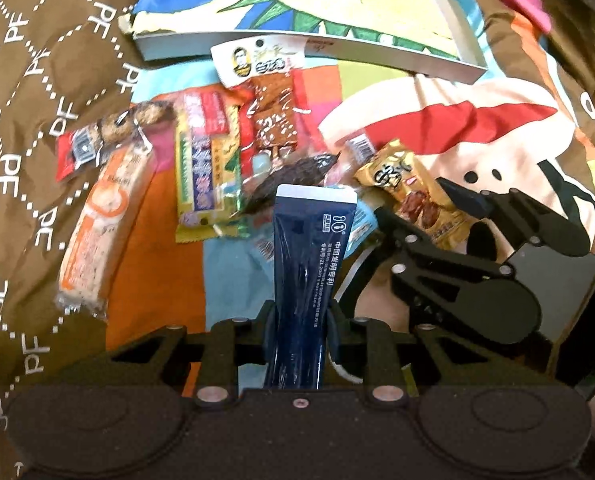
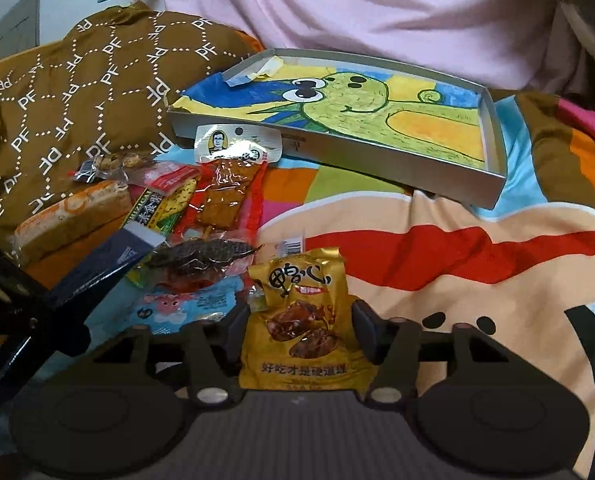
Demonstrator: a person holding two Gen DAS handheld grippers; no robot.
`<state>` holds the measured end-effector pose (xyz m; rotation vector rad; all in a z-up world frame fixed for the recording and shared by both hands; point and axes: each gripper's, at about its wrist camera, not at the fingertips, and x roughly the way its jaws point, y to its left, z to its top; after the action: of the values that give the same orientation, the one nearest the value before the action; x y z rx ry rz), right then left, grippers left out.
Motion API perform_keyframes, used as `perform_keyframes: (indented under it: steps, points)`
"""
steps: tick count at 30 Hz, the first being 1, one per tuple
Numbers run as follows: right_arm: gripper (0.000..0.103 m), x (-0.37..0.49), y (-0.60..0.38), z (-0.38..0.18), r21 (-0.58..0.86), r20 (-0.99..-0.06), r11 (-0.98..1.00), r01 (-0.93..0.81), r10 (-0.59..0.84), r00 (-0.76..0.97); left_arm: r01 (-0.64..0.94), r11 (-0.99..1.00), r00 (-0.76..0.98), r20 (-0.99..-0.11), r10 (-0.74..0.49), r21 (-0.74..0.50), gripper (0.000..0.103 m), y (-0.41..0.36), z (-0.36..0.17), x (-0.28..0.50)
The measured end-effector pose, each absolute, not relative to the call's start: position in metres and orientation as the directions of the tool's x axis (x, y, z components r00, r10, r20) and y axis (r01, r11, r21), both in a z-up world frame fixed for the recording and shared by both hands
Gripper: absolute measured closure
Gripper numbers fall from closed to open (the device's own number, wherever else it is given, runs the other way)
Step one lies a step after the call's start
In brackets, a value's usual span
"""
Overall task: Organize snacks
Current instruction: 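Carry the blue pack and gold bag into the grey tray and release both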
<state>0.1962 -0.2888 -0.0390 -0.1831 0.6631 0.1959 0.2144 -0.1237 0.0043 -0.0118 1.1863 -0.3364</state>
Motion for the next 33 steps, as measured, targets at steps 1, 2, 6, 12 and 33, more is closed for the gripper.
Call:
perform_keyframes:
  steps: [1, 2, 6, 12, 33]
  points:
    - [0.039, 0.197, -0.289, -0.039, -0.105, -0.626, 0.966, -0.236, 0.12, 0.77, 0.248, 0.95, 0.339, -0.902, -0.267, -0.188, 0.076, -0.124, 0.005, 0.215]
    - [0.039, 0.197, -0.289, -0.039, -0.101, -0.628, 0.967, -0.235, 0.121, 0.768, 0.244, 0.951, 0.345, -0.899, -0.27, -0.192, 0.076, -0.125, 0.005, 0.217]
    - [0.045, 0.195, -0.291, -0.039, -0.076, -0.638, 0.972, -0.224, 0.125, 0.76, 0.229, 0.954, 0.37, -0.889, -0.27, -0.194, 0.076, -0.126, 0.007, 0.223]
    - [0.056, 0.191, -0.285, -0.039, -0.116, -0.622, 0.965, -0.233, 0.112, 0.775, 0.196, 0.96, 0.407, -0.874, -0.265, -0.2, 0.076, -0.127, 0.013, 0.231]
    - [0.057, 0.197, -0.284, -0.01, -0.308, -0.168, 0.95, -0.049, -0.003, 0.986, 0.13, 0.964, 0.646, -0.719, -0.259, -0.23, 0.076, -0.145, 0.073, 0.297]
